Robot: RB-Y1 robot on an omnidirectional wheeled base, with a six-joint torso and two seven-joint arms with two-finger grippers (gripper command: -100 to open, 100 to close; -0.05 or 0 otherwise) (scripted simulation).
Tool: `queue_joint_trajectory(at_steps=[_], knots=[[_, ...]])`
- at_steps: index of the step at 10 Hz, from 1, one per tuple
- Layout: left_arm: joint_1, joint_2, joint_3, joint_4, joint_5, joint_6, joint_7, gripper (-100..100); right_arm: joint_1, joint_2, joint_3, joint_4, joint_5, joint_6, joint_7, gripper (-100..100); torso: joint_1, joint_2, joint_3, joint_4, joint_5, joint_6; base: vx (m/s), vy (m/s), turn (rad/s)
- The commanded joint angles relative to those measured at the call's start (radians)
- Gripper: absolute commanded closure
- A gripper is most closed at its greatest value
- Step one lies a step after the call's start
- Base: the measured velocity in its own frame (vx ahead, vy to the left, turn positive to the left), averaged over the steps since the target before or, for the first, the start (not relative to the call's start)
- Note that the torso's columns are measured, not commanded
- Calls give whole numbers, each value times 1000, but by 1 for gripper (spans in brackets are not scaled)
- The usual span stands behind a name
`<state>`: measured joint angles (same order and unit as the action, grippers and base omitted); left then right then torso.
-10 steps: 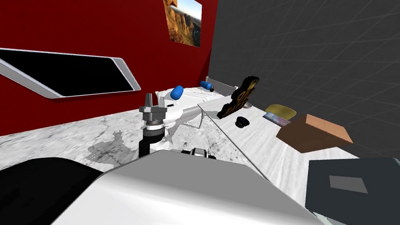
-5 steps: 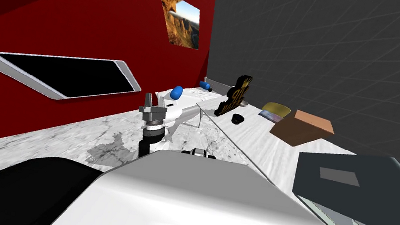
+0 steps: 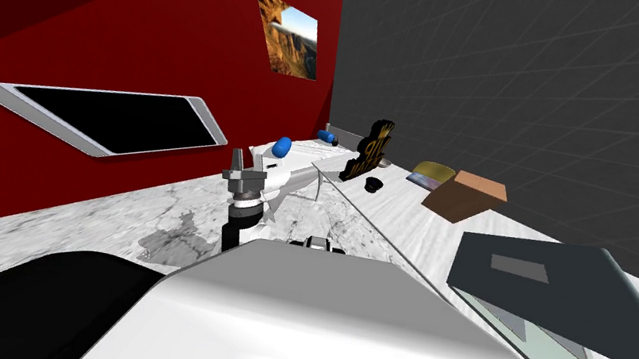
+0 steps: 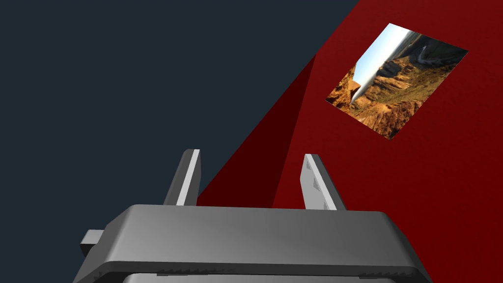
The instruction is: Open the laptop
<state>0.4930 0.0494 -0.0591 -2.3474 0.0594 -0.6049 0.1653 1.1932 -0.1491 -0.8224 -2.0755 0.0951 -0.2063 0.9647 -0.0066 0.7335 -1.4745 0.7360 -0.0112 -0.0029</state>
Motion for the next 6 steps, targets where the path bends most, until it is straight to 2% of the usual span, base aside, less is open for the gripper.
queue_joint_trajectory(at_steps=[1, 2, 3, 4, 5, 6], knots=[[0, 0, 0, 0, 0, 0, 0, 0, -44, 2, 32, 44, -20, -15, -47, 100, 0, -1, 0, 0, 0, 0, -98, -41, 1], [0, 0, 0, 0, 0, 0, 0, 0, -60, 1, 39, 58, -29, -19, -65, 100, 1, -1, -1, 0, 1, -1, -103, -40, -8], [0, 0, 0, 0, 0, 0, 0, 0, -47, -1, 23, 42, -25, -10, -53, 100, 3, -1, -1, 0, 2, -2, -51, -18, -12], [0, 0, 0, 0, 0, 0, 0, 0, -98, 6, 43, 88, -34, -29, -82, 100, 5, -2, -4, 0, 7, 0, -61, -40, -42], [0, 0, 0, 0, 0, 0, 0, 0, -100, 6, 43, 88, -34, -29, -82, 100, 5, -1, -3, 0, 7, 0, -81, -42, -19], [0, 0, 0, 0, 0, 0, 0, 0, -126, 9, 53, 110, -38, -38, -95, 100, 6, 1, -3, 1, 8, -1, -75, -45, -5]])
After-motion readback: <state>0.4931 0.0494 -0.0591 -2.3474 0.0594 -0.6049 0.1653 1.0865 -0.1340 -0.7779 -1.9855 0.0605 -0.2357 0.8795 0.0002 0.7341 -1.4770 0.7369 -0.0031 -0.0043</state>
